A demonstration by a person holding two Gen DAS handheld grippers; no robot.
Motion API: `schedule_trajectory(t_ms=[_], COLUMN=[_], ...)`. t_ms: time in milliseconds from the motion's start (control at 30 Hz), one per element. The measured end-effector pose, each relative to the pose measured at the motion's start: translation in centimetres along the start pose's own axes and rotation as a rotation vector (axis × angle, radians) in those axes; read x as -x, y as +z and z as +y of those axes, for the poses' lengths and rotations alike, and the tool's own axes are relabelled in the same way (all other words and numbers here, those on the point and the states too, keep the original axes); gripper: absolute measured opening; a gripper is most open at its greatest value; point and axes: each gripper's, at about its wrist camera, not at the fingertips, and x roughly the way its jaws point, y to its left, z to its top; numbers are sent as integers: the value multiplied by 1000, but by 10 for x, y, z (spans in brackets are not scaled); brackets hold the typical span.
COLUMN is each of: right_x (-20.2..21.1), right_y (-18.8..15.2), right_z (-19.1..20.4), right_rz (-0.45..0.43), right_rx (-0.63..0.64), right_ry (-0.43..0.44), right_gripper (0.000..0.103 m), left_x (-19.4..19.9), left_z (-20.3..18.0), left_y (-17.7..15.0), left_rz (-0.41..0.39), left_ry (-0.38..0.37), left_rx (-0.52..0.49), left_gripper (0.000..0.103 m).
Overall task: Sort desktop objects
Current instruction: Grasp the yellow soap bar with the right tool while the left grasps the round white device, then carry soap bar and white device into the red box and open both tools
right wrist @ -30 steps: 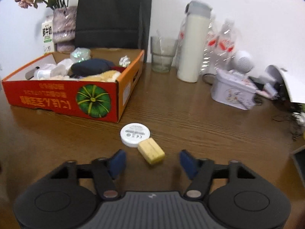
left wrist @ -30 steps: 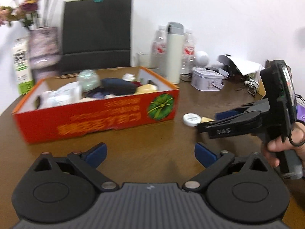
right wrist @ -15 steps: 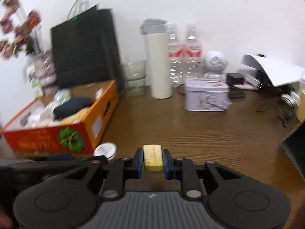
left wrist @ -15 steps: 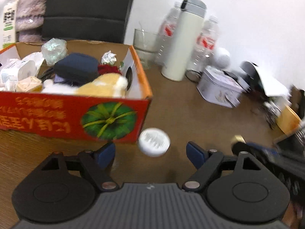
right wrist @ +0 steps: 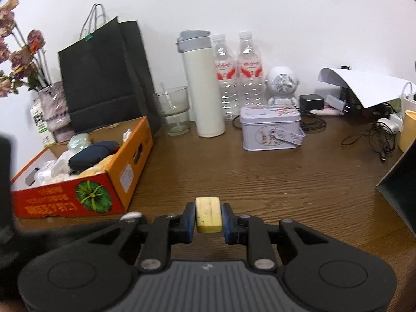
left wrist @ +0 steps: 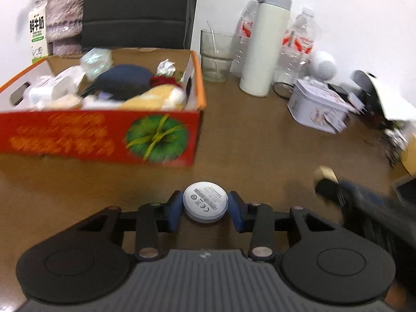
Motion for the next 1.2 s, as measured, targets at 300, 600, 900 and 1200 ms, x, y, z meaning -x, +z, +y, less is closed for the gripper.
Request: schedule_trajectory(t_ms=[300,600,900,1200], right_x=[-3,21,102,180], right_y=[-13,-51,-116,-154], right_z=[44,122,197,186], right_rz=[46,97,58,38], right_rx=[140,228,300,238], right_ry=[79,248,323,180], right_gripper=[20,20,20,20], left_x=[84,143,188,243], left_z=[107,191,215,210], left_y=[-46,-74,-97,-135], left_rz=[-34,-94,-145,-225], left_ry=[68,103,65,-16], left_rx=[15,20,-53,-74], left_gripper=[39,39,39,39])
